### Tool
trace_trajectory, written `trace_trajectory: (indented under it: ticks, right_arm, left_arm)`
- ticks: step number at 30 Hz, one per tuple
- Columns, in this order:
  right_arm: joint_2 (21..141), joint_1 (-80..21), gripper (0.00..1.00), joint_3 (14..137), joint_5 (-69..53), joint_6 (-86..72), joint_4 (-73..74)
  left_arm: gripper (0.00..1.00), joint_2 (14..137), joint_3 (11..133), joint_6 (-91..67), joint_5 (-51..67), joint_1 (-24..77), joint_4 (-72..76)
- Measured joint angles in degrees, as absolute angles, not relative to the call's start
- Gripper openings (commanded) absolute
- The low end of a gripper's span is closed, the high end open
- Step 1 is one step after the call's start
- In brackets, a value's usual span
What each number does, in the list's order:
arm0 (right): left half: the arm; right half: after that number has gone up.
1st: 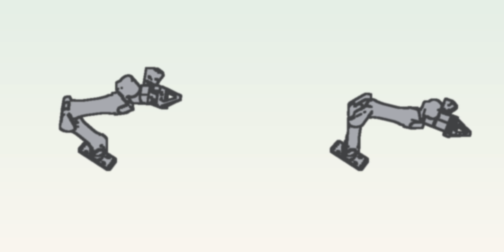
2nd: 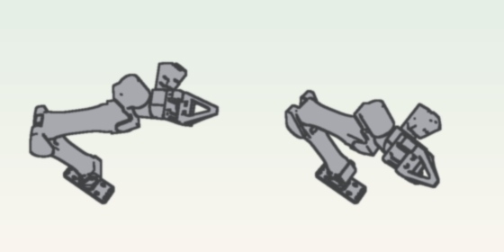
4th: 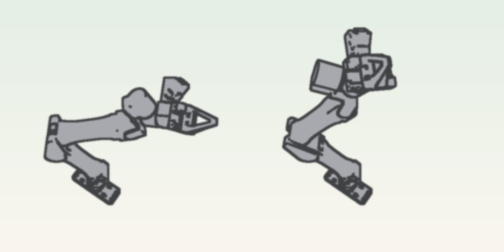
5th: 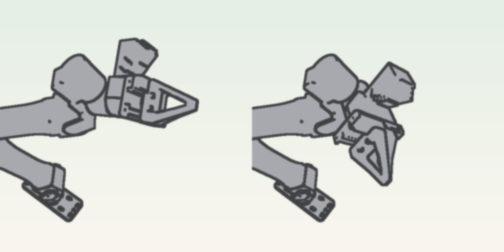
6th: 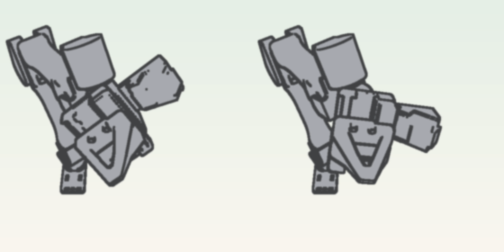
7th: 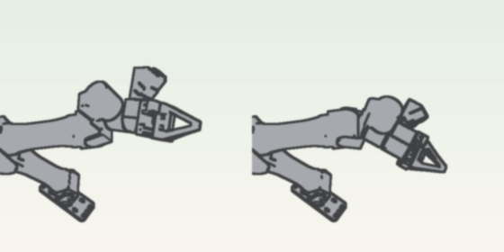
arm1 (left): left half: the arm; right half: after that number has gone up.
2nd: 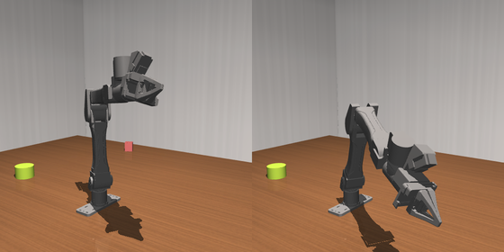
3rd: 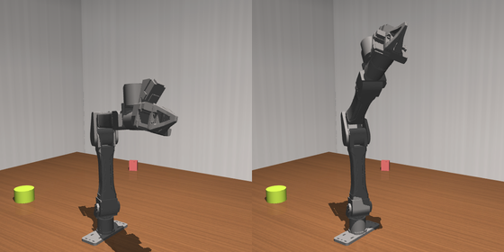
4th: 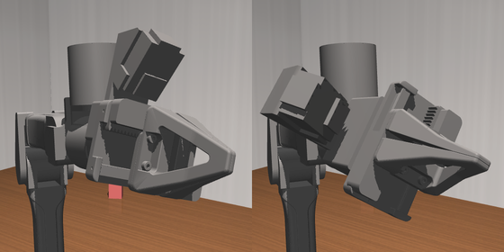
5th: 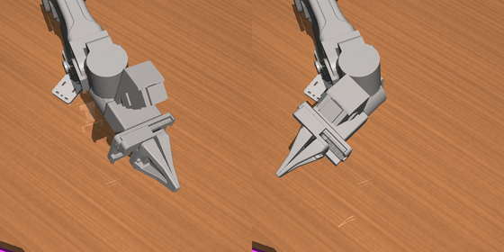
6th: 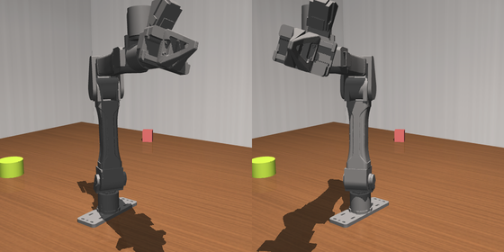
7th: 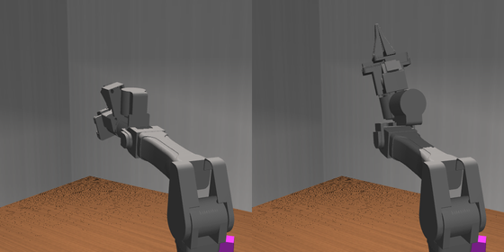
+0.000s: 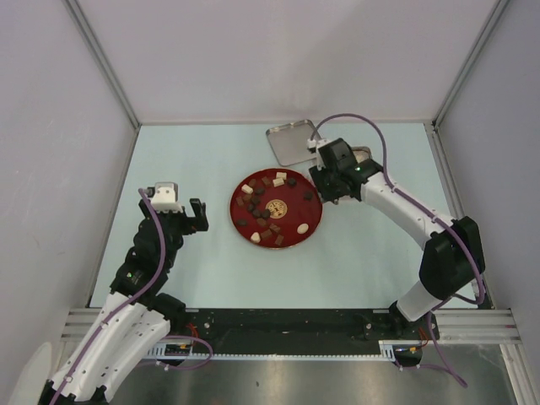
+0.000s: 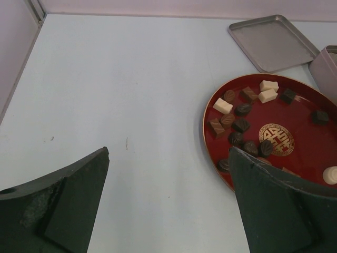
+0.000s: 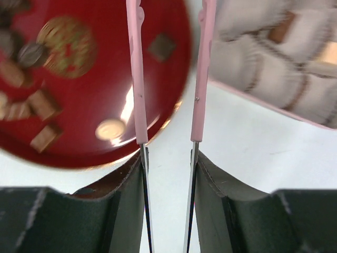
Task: Pack the chocolate
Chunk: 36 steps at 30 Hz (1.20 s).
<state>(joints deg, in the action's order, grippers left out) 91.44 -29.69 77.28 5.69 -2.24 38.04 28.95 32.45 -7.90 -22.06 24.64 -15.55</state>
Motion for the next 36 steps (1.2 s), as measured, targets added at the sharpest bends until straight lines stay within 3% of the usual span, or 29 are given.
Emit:
trace_trajectory:
  ticks: [19,36]
  right_arm:
    - [93.34,-46.5,0.42,72.03,-2.57,5.67,41.36]
    - [98.54,-49.3,0.39,71.99,0.78,7.6,41.6]
  left_arm:
    - [1.0,28.8,32.32,-7.9,-22.04,24.64,-15.57]
    - [1.0,28.84,32.32,-7.9,-22.04,24.64,-15.57]
